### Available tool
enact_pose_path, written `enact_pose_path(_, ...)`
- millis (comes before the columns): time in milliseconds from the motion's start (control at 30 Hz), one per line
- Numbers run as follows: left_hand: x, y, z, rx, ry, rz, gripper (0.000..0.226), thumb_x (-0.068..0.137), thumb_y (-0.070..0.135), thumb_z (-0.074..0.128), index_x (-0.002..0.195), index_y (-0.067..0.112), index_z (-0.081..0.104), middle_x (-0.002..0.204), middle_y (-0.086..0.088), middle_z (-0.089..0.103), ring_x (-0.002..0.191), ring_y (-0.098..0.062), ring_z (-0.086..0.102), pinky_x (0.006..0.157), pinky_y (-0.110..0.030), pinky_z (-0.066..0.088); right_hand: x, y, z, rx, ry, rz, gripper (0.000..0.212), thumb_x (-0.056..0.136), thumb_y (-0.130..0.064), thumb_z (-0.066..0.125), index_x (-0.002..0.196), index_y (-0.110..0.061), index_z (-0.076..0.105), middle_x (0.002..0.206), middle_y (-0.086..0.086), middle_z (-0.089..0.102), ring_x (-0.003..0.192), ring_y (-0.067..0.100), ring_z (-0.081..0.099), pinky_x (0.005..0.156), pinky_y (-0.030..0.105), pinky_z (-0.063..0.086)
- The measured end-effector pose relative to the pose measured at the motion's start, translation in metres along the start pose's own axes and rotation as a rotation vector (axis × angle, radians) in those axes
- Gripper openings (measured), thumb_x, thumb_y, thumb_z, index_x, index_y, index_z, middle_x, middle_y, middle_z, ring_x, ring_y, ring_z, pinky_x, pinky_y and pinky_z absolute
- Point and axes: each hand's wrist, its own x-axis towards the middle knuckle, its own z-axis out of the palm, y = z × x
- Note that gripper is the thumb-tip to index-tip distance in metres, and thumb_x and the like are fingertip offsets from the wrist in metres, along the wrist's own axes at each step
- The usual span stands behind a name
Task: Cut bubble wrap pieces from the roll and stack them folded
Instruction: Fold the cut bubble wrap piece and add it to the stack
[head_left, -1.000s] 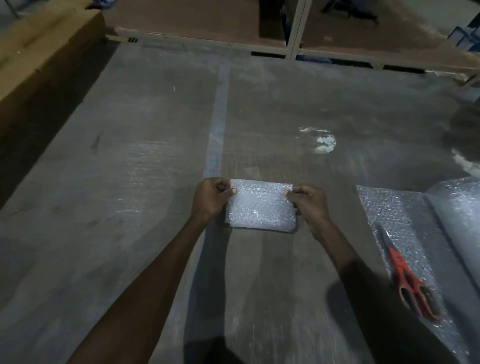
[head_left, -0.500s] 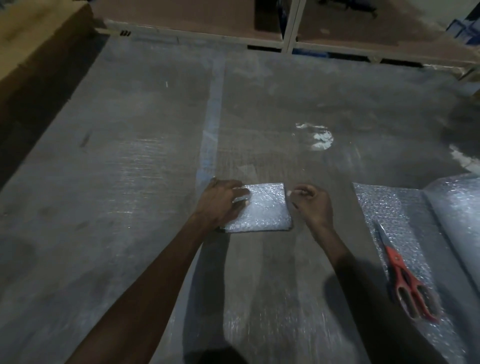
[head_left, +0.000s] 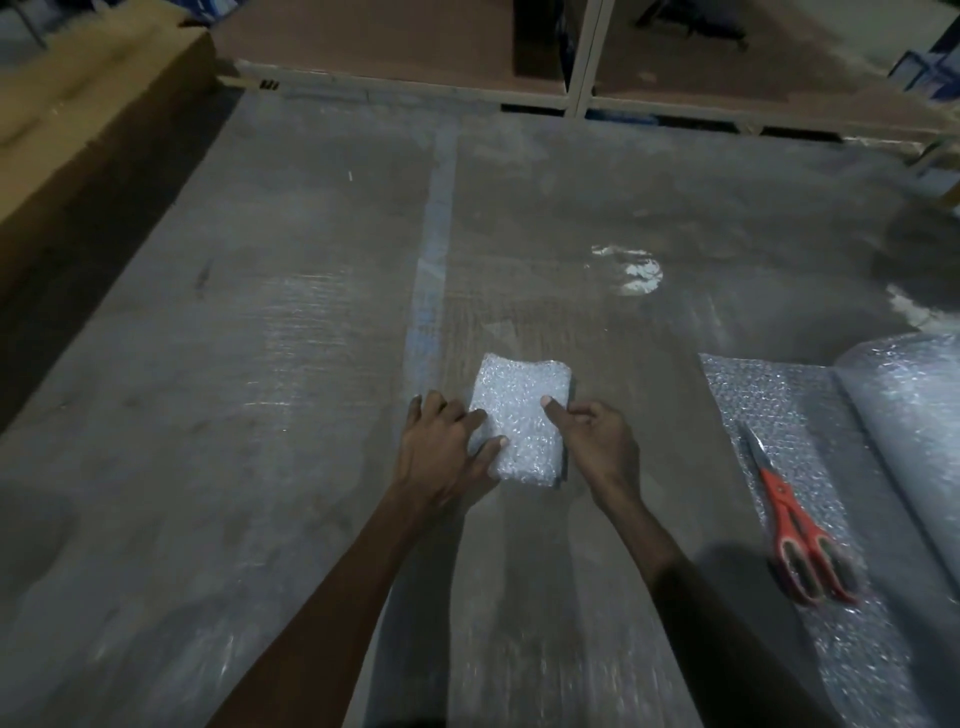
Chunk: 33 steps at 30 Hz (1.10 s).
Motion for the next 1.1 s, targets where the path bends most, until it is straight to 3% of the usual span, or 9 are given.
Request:
enact_pose_path(133, -0.007, 0.007, 0.000, -0.022, 0.004, -0.031, 0.054, 0.088, 0.062, 0.043, 0.100, 0.022, 0.076, 0.092, -0.003, 0.071, 0.091, -0.025, 0.053, 0.089, -0.044, 0.044, 0.010, -0.010, 0.003, 0.123, -0.129, 0.058, 0.047, 0.062, -0.057, 0.080, 0.095, -0.024, 0.075, 0.086, -0.009, 0.078, 0.076, 0.015, 0.076, 0.076, 0.043, 0.063)
enact_pose_path(300, -0.003, 0.004, -0.014, -0.270, 0.014, -0.180, 0.039, 0.090, 0.061, 0.057, 0.084, 0.027, 0.074, 0.091, 0.003, 0.070, 0.096, -0.020, 0.051, 0.071, -0.030, 0.040, -0.001, -0.030, -0.010, 0.514, -0.328, 0.060, 0.020, 0.088, -0.004, 0.075, 0.108, -0.007, 0.072, 0.100, 0.012, 0.078, 0.081, 0.023, 0.076, 0.064, 0.035, 0.059)
enact_pose_path(433, 0.018, 0.002, -0.026, -0.755, 0.017, -0.391, 0.073, 0.076, 0.059, 0.078, 0.135, 0.020, 0.059, 0.134, 0.007, 0.059, 0.122, -0.015, 0.053, 0.100, -0.029, 0.044, -0.004, -0.031, -0.028, 0.662, -0.392, -0.038, 0.027, 0.088, -0.002, 0.075, 0.115, -0.004, 0.070, 0.105, 0.010, 0.078, 0.091, 0.025, 0.076, 0.068, 0.033, 0.060)
enact_pose_path(533, 0.032, 0.002, -0.036, -1.056, -0.148, -0.392, 0.091, 0.073, 0.042, 0.087, 0.149, 0.024, 0.040, 0.149, 0.010, 0.046, 0.132, -0.006, 0.045, 0.098, -0.019, 0.038, -0.001, -0.025, -0.037, 0.678, -0.413, -0.098, 0.032, 0.088, -0.001, 0.074, 0.119, -0.004, 0.069, 0.112, 0.012, 0.076, 0.099, 0.027, 0.075, 0.076, 0.034, 0.060)
enact_pose_path(600, 0.036, 0.005, -0.040, -1.080, -0.202, -0.271, 0.071, 0.077, 0.027, 0.086, 0.140, 0.026, 0.052, 0.135, 0.011, 0.058, 0.119, 0.005, 0.054, 0.092, -0.013, 0.046, 0.000, -0.020, -0.041, 0.671, -0.416, -0.102, 0.033, 0.088, -0.001, 0.074, 0.121, -0.004, 0.069, 0.114, 0.013, 0.076, 0.101, 0.028, 0.074, 0.077, 0.035, 0.060)
enact_pose_path(700, 0.038, 0.007, -0.034, -1.087, -0.217, -0.227, 0.048, 0.081, 0.009, 0.081, 0.126, 0.011, 0.066, 0.120, 0.001, 0.071, 0.108, -0.003, 0.066, 0.095, -0.028, 0.055, -0.001, -0.011, -0.044, 0.610, -0.400, -0.093, 0.032, 0.088, 0.001, 0.073, 0.120, -0.002, 0.069, 0.108, 0.010, 0.078, 0.096, 0.028, 0.075, 0.073, 0.034, 0.060)
enact_pose_path(833, 0.033, 0.011, -0.027, -1.050, -0.154, -0.262, 0.005, 0.084, 0.007, 0.078, 0.085, 0.005, 0.073, 0.082, -0.003, 0.073, 0.064, 0.001, 0.063, 0.065, -0.024, 0.053, -0.001, -0.005, -0.044, 0.594, -0.373, -0.085, 0.028, 0.088, 0.005, 0.071, 0.116, -0.001, 0.070, 0.100, 0.007, 0.079, 0.087, 0.021, 0.076, 0.070, 0.033, 0.059)
enact_pose_path(900, 0.033, 0.009, -0.024, -1.048, -0.113, -0.293, 0.029, 0.084, 0.007, 0.079, 0.063, 0.014, 0.060, 0.059, 0.011, 0.056, 0.054, 0.001, 0.050, 0.060, -0.022, 0.044, 0.002, -0.010, -0.042, 0.606, -0.359, -0.084, 0.029, 0.087, 0.004, 0.073, 0.115, -0.005, 0.070, 0.101, 0.005, 0.079, 0.088, 0.020, 0.076, 0.068, 0.030, 0.059)
enact_pose_path(1100, 0.029, -0.025, -0.039, -1.269, -0.035, -0.507, 0.008, 0.079, 0.007, 0.082, 0.079, 0.010, 0.075, 0.077, -0.002, 0.076, 0.068, -0.011, 0.069, 0.062, -0.025, 0.055, 0.013, -0.042, -0.011, 0.565, -0.395, -0.048, 0.030, 0.083, -0.005, 0.081, 0.111, -0.003, 0.071, 0.105, 0.011, 0.078, 0.094, 0.026, 0.075, 0.083, 0.039, 0.060)
